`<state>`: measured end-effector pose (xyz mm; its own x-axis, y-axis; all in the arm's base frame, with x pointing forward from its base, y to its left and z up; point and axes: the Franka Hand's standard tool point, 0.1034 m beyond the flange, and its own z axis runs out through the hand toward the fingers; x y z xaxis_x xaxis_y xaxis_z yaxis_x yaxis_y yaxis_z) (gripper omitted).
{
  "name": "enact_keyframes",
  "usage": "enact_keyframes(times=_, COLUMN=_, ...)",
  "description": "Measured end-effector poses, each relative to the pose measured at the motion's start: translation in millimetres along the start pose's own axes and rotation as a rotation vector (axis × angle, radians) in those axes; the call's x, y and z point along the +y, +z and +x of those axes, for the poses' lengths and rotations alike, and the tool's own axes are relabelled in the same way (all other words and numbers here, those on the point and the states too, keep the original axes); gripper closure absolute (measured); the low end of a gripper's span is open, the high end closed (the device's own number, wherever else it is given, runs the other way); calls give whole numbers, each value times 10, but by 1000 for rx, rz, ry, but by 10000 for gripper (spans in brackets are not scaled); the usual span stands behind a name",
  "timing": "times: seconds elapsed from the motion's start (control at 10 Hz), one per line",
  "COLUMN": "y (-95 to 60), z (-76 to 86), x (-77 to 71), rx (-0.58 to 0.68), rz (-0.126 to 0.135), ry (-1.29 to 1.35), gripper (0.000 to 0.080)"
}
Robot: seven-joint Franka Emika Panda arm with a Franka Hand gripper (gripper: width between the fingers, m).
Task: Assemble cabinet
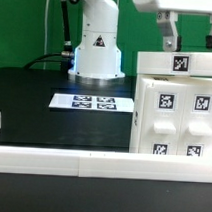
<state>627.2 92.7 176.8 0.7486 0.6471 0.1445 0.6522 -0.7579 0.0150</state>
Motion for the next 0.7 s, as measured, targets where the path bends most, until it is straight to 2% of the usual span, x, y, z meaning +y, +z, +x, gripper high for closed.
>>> enact_keyframes(times=0.3, y=64, z=-27, x=-80, rx=-14, rz=-1, ry=-143, gripper=2)
enact_keyframes(times=0.5, y=86, z=-72, x=-65, rx=-25, rz=-2, ry=-266, gripper=2)
enact_keyframes(times=0.7, y=139, z=-113, x=-74, rx=-20, rz=-11, ry=-239, gripper=2)
